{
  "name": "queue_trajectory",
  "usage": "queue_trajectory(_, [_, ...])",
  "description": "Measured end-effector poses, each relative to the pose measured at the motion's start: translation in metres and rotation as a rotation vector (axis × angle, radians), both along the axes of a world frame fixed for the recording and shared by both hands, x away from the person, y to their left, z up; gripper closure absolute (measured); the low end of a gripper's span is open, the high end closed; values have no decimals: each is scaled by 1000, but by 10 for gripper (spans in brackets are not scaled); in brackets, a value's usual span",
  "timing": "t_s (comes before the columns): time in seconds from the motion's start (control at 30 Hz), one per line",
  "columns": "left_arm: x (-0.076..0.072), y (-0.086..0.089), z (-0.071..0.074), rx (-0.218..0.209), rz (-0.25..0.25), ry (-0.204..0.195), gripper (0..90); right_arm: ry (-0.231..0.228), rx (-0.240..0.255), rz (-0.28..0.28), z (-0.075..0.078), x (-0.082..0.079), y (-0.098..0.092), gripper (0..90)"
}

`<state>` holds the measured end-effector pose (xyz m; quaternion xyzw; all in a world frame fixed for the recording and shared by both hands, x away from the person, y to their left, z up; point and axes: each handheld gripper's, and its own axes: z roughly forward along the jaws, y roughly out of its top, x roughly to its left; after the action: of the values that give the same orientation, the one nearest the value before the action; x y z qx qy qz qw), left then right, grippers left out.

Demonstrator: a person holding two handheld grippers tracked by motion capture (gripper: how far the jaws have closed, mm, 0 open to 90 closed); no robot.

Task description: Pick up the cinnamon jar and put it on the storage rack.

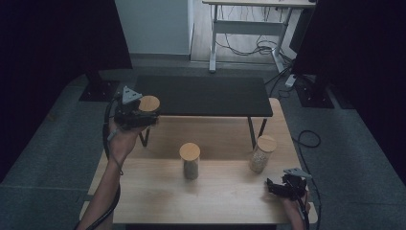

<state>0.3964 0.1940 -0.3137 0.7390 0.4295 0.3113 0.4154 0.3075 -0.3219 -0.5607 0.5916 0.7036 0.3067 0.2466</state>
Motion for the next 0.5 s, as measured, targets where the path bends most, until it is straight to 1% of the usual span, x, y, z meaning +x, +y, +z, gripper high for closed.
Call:
queue_trajectory(0.3, [3,-1,6,-11,-1,-11,247,0,0,0,0,0,0,57])
queue_trajectory(0.5, [5,-2,8,-8,5,-17,247,0,0,0,0,0,0,57])
